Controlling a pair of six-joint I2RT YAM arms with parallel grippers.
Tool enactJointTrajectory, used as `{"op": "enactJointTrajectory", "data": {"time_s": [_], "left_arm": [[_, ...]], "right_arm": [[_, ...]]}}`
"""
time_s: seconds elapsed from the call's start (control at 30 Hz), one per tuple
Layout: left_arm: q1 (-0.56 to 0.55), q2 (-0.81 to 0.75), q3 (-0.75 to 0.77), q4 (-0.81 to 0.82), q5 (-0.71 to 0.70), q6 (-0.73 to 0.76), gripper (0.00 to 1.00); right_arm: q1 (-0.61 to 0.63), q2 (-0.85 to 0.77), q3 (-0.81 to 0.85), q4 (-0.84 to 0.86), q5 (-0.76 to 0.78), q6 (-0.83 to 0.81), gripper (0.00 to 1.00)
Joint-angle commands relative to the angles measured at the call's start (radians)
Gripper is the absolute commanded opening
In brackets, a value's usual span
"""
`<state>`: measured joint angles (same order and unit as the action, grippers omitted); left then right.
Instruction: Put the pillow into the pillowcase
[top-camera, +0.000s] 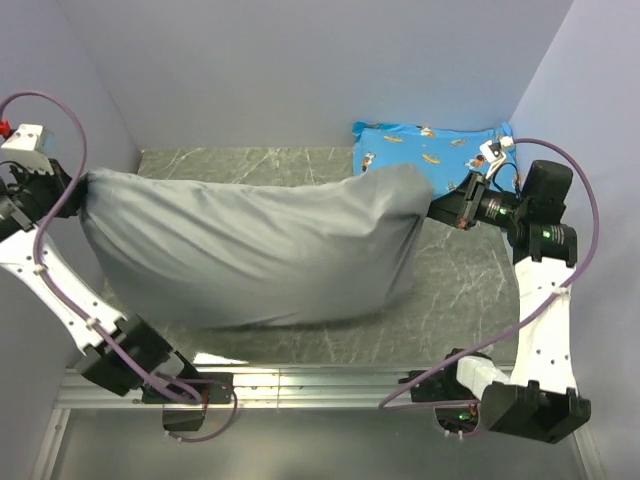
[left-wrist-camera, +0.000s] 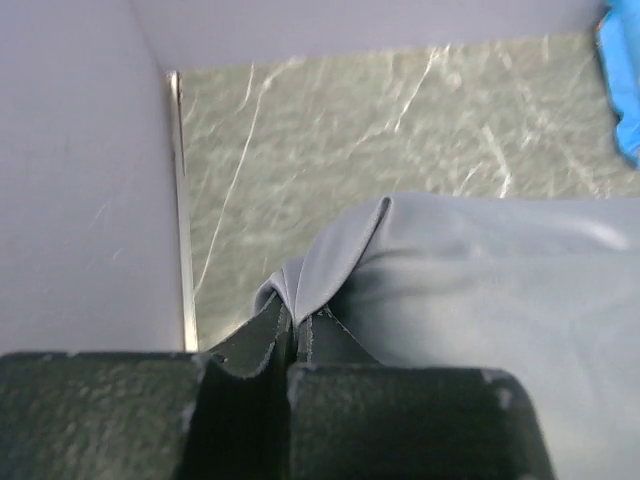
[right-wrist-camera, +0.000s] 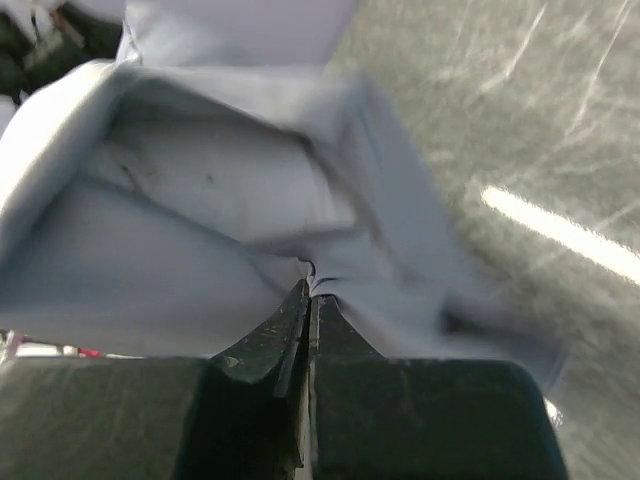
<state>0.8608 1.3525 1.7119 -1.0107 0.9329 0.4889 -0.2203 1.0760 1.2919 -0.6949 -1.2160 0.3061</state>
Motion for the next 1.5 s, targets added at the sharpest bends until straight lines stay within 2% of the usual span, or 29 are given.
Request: {"op": "enactJointTrajectory", "data": {"time_s": [0.0, 0.13, 0.17, 0.2, 0.23, 0.27, 0.3, 0.33, 0.37, 0.4, 0.47, 0.57, 0.73, 0.83, 1.0, 1.1, 1.17, 1.3, 1.33, 1.4, 1.43, 1.47], "left_arm": [[-0.074, -0.052, -0.043, 0.252, -0.004, -0.185, 0.00], [-0.244, 0.032, -0.101, 0.432, -0.187, -0.276, 0.00], [-0.264, 0.069, -0.077, 0.442, -0.213, -0.285, 0.06], [-0.282, 0.145, -0.061, 0.455, -0.239, -0.299, 0.20], [-0.295, 0.183, -0.042, 0.472, -0.265, -0.317, 0.34], [-0.292, 0.253, 0.027, 0.460, -0.267, -0.346, 0.58], [-0.292, 0.279, 0.066, 0.448, -0.288, -0.358, 0.66], [-0.290, 0.302, 0.107, 0.431, -0.308, -0.366, 0.77], [-0.287, 0.321, 0.180, 0.367, -0.307, -0.343, 0.99], [-0.287, 0.332, 0.205, 0.344, -0.313, -0.333, 0.99], [-0.283, 0.295, 0.195, 0.331, -0.338, -0.307, 0.99], [-0.282, 0.231, 0.099, 0.330, -0.330, -0.282, 0.99], [-0.287, 0.067, -0.078, 0.356, -0.293, -0.286, 0.99], [-0.289, 0.008, -0.159, 0.363, -0.256, -0.277, 0.99], [-0.286, -0.059, -0.242, 0.357, -0.249, -0.286, 0.99], [-0.284, -0.092, -0.279, 0.340, -0.230, -0.273, 0.99], [-0.284, -0.111, -0.311, 0.342, -0.221, -0.277, 0.99], [-0.286, -0.119, -0.368, 0.356, -0.203, -0.291, 0.99], [-0.286, -0.115, -0.379, 0.359, -0.204, -0.299, 0.99], [-0.284, -0.084, -0.365, 0.345, -0.203, -0.305, 0.99], [-0.284, -0.072, -0.354, 0.334, -0.204, -0.314, 0.99], [-0.284, -0.046, -0.325, 0.319, -0.204, -0.317, 0.99]], "right_arm": [[-0.016, -0.013, -0.046, 0.293, 0.099, 0.259, 0.00], [-0.001, 0.117, -0.080, 0.316, 0.255, 0.249, 0.00], [0.004, 0.178, -0.107, 0.327, 0.281, 0.249, 0.01], [0.025, 0.217, -0.111, 0.319, 0.327, 0.222, 0.22], [0.036, 0.258, -0.100, 0.231, 0.361, 0.188, 0.40], [0.042, 0.347, -0.039, 0.165, 0.392, 0.104, 0.59], [0.044, 0.386, -0.004, 0.109, 0.423, 0.070, 0.67], [0.035, 0.415, 0.029, 0.060, 0.494, 0.042, 0.70], [0.023, 0.439, 0.079, -0.010, 0.518, 0.016, 0.70], [-0.002, 0.435, 0.096, -0.024, 0.538, -0.020, 0.71], [-0.017, 0.398, 0.134, -0.032, 0.642, -0.068, 0.94], [-0.022, 0.349, 0.178, -0.034, 0.696, -0.133, 0.94], [0.002, 0.303, 0.142, 0.011, 0.690, -0.188, 0.93], [0.054, 0.369, 0.142, 0.053, 0.697, -0.160, 0.91], [0.243, 0.530, 0.147, 0.015, 0.728, -0.144, 0.83], [0.350, 0.597, 0.083, 0.058, 0.750, -0.137, 0.81], [0.392, 0.671, 0.115, 0.106, 0.762, -0.124, 0.81], [0.496, 0.879, 0.375, 0.179, 0.690, -0.082, 0.81], [0.559, 0.976, 0.546, 0.196, 0.666, -0.078, 0.83], [0.622, 1.070, 0.752, 0.181, 0.661, -0.078, 0.86], [0.686, 1.122, 0.938, 0.126, 0.700, -0.097, 0.91], [0.709, 1.109, 0.957, 0.127, 0.854, -0.175, 0.94]]}}
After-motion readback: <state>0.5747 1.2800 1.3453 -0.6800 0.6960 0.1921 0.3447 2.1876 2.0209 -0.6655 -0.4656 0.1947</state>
